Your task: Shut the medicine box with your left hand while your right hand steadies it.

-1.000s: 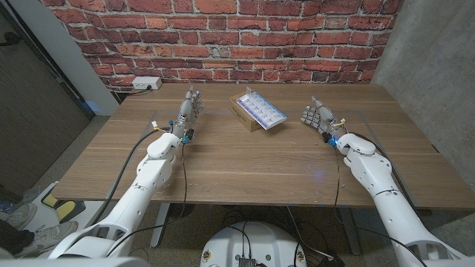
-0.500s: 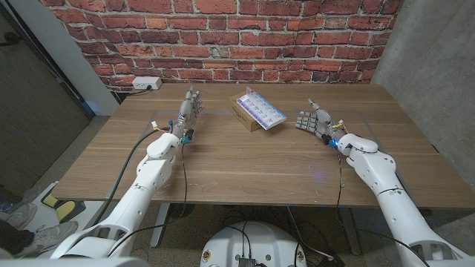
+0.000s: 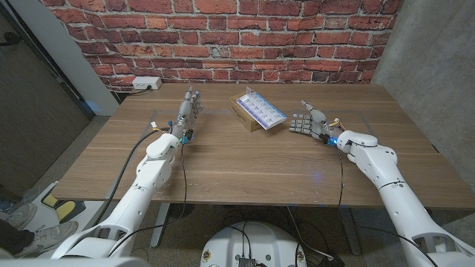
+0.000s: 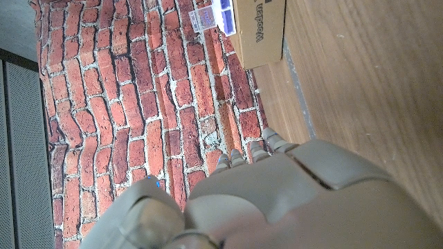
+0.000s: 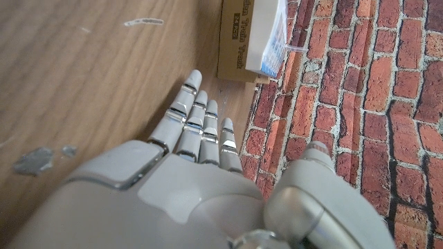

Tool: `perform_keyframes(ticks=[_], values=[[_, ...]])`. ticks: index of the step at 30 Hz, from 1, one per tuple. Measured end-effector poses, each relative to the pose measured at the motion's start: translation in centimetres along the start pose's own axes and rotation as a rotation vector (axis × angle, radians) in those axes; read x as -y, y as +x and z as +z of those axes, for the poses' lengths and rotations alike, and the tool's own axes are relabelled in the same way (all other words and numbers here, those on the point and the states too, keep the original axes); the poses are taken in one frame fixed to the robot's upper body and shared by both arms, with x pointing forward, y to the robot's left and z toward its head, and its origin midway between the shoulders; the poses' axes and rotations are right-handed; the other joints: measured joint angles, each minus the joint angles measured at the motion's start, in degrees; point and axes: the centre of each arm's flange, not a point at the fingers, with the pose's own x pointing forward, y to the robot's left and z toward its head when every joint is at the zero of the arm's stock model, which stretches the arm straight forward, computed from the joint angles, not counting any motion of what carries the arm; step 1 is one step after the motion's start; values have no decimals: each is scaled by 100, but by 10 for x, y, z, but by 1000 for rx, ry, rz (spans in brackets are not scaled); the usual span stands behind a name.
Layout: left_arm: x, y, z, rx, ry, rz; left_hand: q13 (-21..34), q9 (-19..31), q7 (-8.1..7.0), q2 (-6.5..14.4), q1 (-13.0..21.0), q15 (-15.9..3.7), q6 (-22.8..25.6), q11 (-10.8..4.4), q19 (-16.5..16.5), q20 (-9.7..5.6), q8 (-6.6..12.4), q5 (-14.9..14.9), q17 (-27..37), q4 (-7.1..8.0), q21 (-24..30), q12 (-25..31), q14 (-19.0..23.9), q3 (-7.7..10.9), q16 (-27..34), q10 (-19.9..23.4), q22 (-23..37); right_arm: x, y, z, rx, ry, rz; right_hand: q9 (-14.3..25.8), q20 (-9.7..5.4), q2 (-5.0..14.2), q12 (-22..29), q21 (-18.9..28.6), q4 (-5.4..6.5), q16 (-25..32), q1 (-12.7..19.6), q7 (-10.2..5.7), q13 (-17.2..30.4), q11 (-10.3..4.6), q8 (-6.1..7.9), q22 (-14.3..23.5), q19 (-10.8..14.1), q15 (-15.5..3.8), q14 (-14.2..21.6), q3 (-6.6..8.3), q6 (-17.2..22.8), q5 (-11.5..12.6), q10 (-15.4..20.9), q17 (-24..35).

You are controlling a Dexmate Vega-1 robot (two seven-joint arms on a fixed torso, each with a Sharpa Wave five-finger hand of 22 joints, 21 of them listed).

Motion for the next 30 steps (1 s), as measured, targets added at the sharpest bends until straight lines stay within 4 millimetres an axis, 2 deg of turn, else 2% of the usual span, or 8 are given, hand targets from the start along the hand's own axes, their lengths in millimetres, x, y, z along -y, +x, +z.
perform_keyframes(ticks=[5,11,15,22,30], values=[[0,0,0,0,0,0,0,0,0,0,0,0,0,0,0,0,0,0,0,0,0,-4,0,0,0,0,0,-3,3,2,-30,-12,38,27,65,-71,0,72,30,5,-71,13,0,1,23,11,219,38,290,-65,231,0,289,23],[-1,0,-1,0,0,0,-1,0,0,0,0,0,0,0,0,0,0,0,-1,2,0,-4,0,-2,0,0,0,-8,8,4,-70,-33,99,27,44,-137,27,132,73,37,-168,37,0,11,49,11,361,42,496,-137,376,44,459,27],[-1,0,0,1,0,1,-1,0,0,0,0,0,0,0,0,0,0,0,-1,18,0,-4,0,-17,0,0,0,-10,11,5,-88,-43,123,27,74,-120,33,197,72,45,-182,39,-1,-1,49,19,535,24,738,-165,566,68,650,26],[-2,-2,-2,-1,0,2,-1,0,0,0,0,0,0,0,0,0,0,0,-1,18,-34,-4,0,-17,0,0,1,-14,15,5,-109,-50,160,53,5,-90,112,341,37,93,-152,73,28,2,89,59,793,-69,1171,-194,864,117,1022,26],[-2,-3,-2,-2,0,3,-1,0,0,0,0,0,0,0,0,0,0,0,-1,26,-34,-4,0,-25,1,0,1,-19,20,6,-125,-47,199,53,-6,-66,112,341,7,93,-128,86,28,1,89,64,822,-112,1212,-195,895,121,1083,26]])
